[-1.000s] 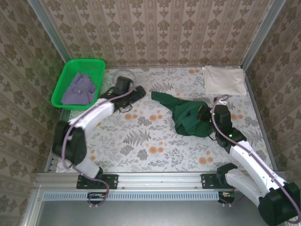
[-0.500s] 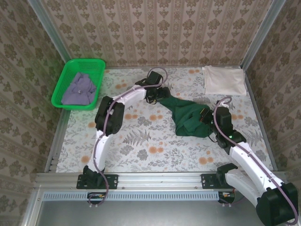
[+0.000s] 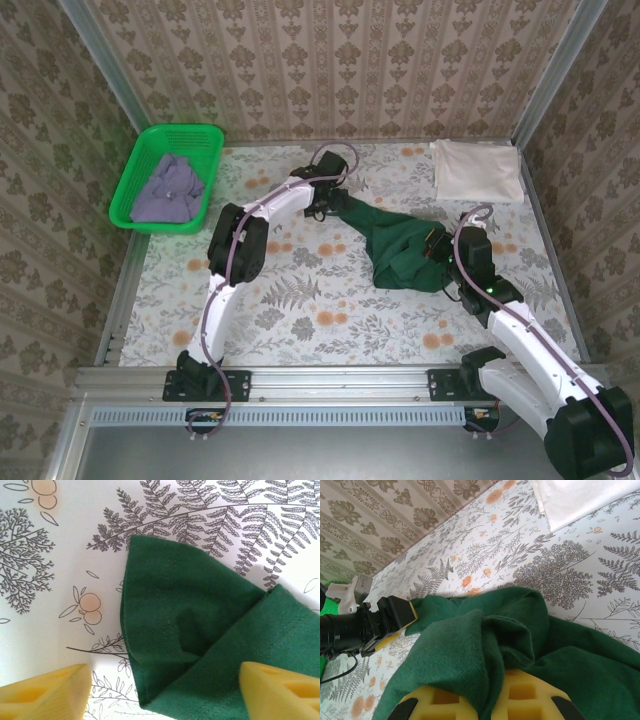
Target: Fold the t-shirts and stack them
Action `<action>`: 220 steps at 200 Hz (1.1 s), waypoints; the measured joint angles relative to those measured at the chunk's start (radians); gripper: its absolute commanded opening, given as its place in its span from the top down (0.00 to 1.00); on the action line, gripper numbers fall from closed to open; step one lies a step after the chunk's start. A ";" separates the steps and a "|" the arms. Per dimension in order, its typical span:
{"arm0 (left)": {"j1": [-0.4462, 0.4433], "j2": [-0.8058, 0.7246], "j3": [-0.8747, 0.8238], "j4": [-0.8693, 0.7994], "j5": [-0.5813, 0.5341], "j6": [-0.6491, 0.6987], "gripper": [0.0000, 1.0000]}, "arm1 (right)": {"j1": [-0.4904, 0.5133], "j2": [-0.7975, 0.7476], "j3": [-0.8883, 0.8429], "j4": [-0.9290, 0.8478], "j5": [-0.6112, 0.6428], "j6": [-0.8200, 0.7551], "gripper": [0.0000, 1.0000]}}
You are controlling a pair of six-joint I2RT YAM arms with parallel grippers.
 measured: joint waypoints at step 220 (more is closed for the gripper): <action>0.007 -0.190 -0.138 0.127 0.140 0.139 0.33 | 0.000 -0.004 0.000 -0.001 0.006 -0.050 1.00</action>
